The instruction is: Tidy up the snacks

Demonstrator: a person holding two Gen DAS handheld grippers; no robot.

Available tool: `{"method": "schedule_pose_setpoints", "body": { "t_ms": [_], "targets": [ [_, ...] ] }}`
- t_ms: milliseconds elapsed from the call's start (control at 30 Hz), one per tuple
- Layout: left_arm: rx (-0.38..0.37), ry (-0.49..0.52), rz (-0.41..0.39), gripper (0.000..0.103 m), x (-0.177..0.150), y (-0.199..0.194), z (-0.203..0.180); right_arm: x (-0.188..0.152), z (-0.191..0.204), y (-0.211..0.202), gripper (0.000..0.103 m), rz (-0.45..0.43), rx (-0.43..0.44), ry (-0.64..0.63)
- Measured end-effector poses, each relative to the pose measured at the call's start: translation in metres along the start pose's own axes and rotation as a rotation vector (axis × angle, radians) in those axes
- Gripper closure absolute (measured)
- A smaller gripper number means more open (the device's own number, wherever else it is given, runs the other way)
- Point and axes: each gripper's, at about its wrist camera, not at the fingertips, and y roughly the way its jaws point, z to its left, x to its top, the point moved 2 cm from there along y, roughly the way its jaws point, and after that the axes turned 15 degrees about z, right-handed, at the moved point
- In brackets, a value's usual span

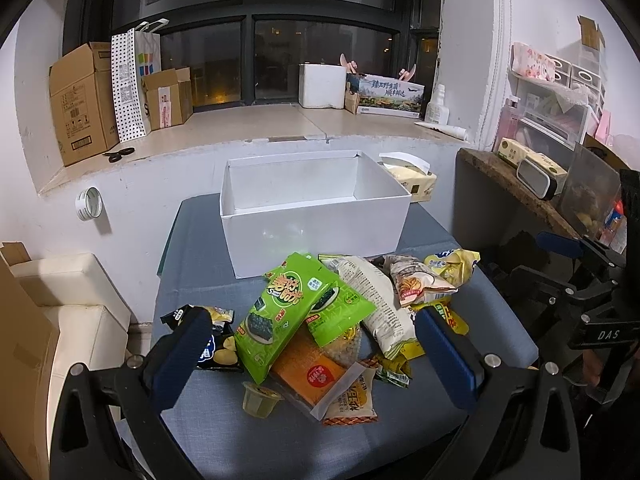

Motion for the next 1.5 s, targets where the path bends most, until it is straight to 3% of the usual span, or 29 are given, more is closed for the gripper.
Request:
{"method": "schedule_pose_setpoints", "body": {
  "t_ms": [1500],
  "targets": [
    [-0.004,0.01,-0.002,0.0,-0.0025,0.0,-0.004,-0.0025,0.0033,0.001,0.0,0.004,-0.007,-0.007]
  ]
}}
